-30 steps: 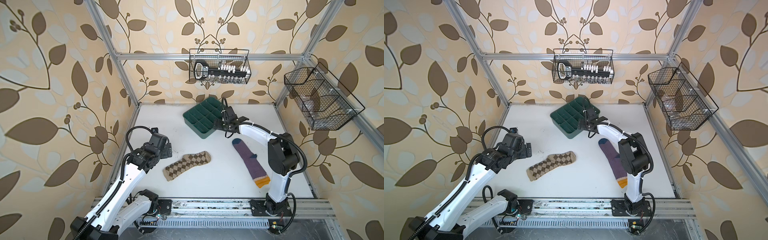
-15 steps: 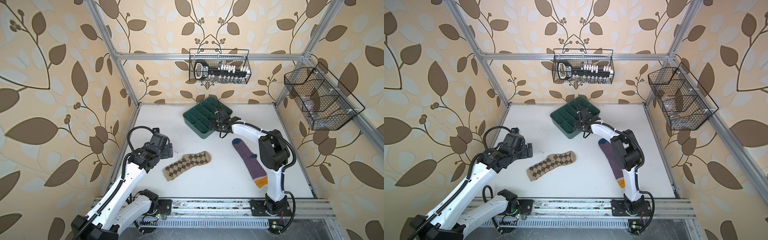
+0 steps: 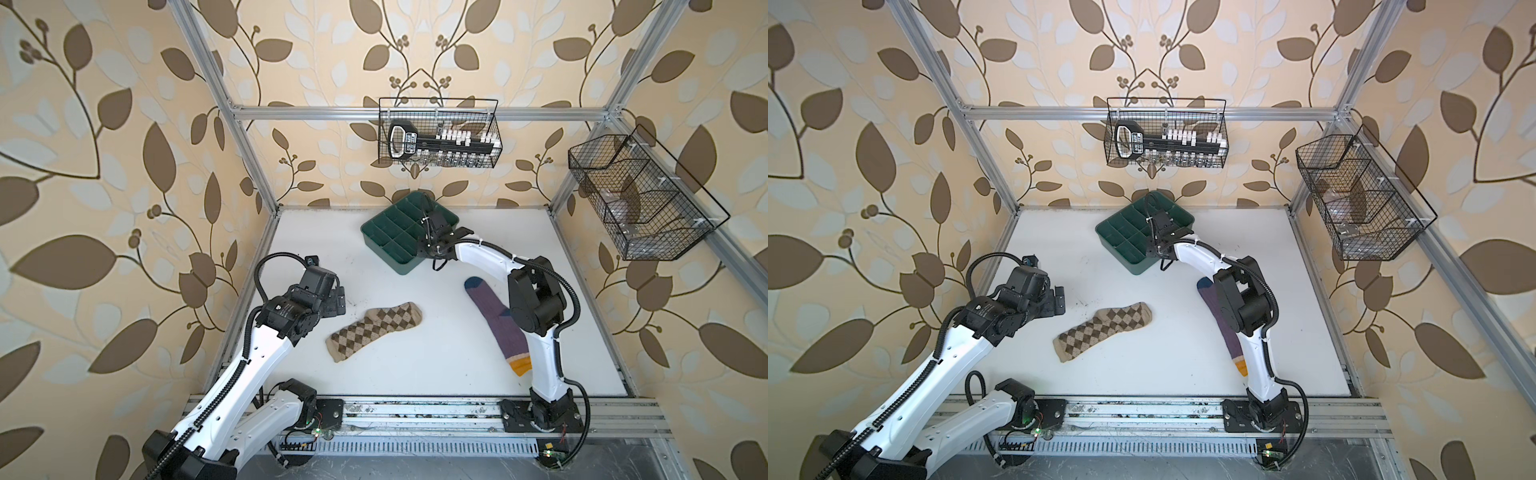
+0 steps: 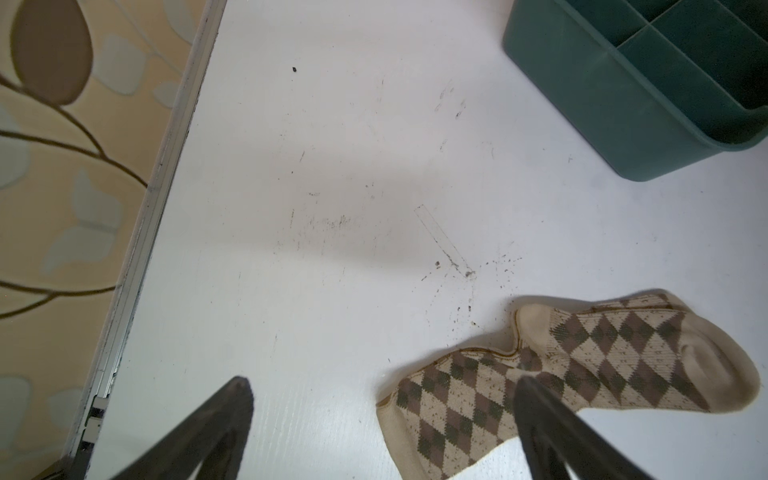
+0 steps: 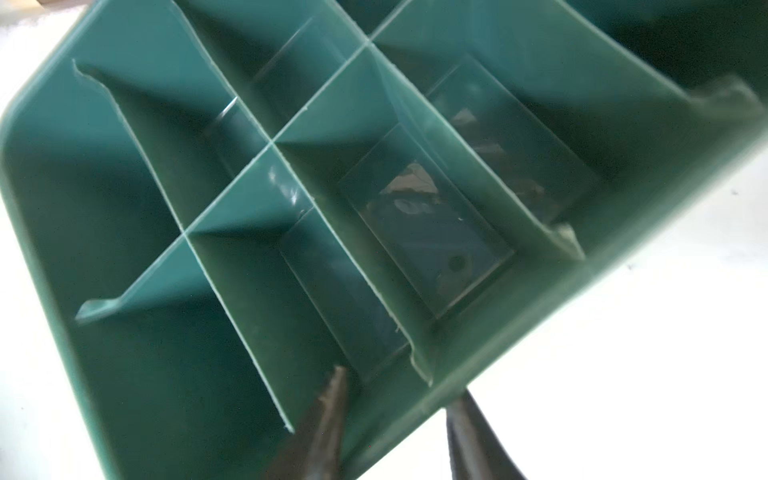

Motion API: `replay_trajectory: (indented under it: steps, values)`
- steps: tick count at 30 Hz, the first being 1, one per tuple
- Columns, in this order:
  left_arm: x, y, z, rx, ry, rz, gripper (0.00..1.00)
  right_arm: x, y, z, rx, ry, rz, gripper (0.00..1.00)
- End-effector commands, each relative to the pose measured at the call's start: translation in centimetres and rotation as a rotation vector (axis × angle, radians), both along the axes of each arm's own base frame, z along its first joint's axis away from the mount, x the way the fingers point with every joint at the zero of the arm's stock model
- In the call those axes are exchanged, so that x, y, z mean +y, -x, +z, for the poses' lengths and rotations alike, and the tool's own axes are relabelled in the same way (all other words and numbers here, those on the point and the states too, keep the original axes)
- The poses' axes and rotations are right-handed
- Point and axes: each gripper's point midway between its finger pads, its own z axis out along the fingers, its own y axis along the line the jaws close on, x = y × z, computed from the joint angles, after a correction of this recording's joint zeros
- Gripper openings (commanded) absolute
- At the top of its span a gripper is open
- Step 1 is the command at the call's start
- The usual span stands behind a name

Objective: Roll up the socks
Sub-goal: 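Drag and turn the green tray toward the left arm, then release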

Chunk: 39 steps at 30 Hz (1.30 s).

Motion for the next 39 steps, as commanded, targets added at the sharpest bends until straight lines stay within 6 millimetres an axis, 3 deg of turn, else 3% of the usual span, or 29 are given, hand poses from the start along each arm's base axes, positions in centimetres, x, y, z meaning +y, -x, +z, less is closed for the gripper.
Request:
replay_trajectory:
  steps: [1,5,23,29,32,34,37,39]
  values:
    - [0.4,-0.2,0.1,-0.012,-0.028,0.008,0.99,2.0,0.7,-0.9,0.015,0.068,0.086,0.3]
    - [0.4,-0.2,0.1,-0.011,-0.031,0.007,0.99,3.3,1.0,-1.2,0.013,0.117,0.141,0.23]
    - [0.5,-0.1,0.3,-0.023,-0.026,0.01,0.99,10.2,1.8,-1.5,-0.012,0.089,0.394,0.22]
    - [0.5,-0.1,0.4,-0.026,-0.028,0.01,0.99,10.9,2.3,-1.0,-0.021,0.1,0.428,0.21]
    - [0.5,-0.1,0.4,-0.026,-0.026,0.01,0.99,11.2,2.2,0.4,-0.044,0.084,0.443,0.22]
    - [0.5,-0.1,0.4,-0.027,-0.025,0.01,0.99,11.2,2.0,2.2,-0.074,0.081,0.449,0.31]
    - [0.5,-0.1,0.4,-0.026,-0.025,0.01,0.99,10.8,1.9,4.8,-0.105,0.082,0.439,0.59]
    - [0.5,-0.1,0.6,-0.032,-0.023,0.012,0.99,10.1,2.3,6.1,-0.109,0.083,0.427,0.67]
